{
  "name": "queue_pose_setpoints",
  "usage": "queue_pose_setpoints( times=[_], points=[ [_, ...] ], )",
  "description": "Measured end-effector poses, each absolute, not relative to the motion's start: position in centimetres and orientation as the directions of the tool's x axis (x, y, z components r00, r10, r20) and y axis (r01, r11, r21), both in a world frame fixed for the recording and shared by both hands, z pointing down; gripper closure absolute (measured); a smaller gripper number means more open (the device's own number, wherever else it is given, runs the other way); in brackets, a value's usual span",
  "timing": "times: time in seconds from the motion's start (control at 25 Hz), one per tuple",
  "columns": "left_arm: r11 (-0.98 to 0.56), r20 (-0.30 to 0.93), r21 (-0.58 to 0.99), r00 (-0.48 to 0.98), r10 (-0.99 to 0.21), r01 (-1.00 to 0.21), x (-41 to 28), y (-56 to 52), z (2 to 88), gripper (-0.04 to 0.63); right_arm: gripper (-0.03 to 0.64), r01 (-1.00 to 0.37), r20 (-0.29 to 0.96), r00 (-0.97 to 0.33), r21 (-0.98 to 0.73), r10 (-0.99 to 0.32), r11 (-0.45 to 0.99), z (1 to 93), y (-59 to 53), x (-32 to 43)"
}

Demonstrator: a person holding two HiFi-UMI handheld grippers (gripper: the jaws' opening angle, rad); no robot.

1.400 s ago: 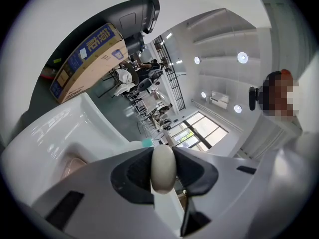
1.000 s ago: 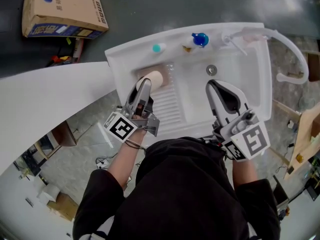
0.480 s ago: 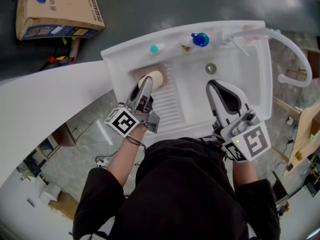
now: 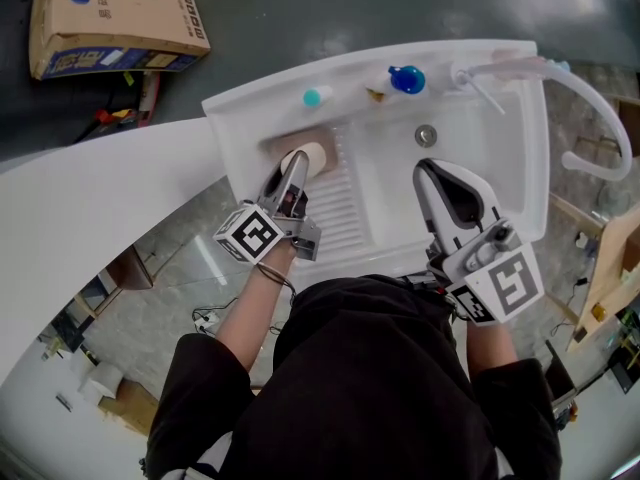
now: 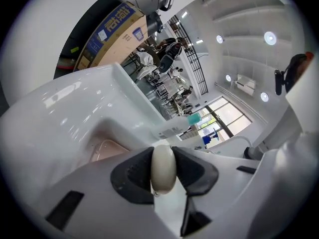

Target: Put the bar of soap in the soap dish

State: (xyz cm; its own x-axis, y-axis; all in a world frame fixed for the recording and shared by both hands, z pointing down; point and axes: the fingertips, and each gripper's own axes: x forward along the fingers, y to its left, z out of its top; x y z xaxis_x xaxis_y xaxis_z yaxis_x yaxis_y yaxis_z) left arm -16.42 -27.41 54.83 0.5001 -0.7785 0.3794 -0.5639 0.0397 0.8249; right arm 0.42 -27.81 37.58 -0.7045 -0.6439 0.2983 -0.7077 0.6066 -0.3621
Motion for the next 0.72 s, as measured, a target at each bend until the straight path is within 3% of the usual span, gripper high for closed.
queue_pose_setpoints(
  times=[0.72],
  points=[
    [0.075, 0.476, 0.805, 0.566, -0.674, -0.588, -15.4, -27.1, 58.5, 0.480, 0.592, -0.710, 0.307, -0.701, -0.379, -0.643, 0.593, 38.2, -27.8, 0.7]
  ],
)
